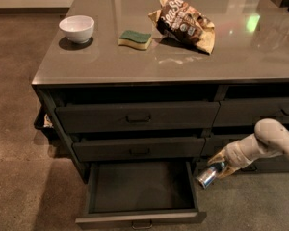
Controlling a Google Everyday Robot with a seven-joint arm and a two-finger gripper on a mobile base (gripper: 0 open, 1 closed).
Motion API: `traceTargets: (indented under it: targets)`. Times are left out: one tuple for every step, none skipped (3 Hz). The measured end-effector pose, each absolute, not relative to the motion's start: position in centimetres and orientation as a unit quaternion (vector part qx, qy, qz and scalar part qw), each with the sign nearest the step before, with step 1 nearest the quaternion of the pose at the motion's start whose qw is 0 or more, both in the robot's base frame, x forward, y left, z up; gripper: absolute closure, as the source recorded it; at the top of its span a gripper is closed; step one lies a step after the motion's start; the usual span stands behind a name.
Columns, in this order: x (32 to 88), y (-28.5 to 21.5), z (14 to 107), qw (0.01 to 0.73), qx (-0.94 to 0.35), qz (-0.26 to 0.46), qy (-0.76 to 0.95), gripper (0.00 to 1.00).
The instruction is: Pick redbull can from bottom drawer and place on counter
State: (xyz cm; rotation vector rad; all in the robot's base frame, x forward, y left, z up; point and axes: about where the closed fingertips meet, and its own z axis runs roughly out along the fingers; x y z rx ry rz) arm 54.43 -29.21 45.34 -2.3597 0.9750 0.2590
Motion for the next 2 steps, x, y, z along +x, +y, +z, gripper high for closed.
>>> traceTargets:
  targets:
    - [54.0, -31.4, 51.1, 0.263, -0.884, 0.065, 0.381, 1.0]
    - [53.8, -34.3, 57.5, 0.241, -0.879, 0.031, 0.41, 1.0]
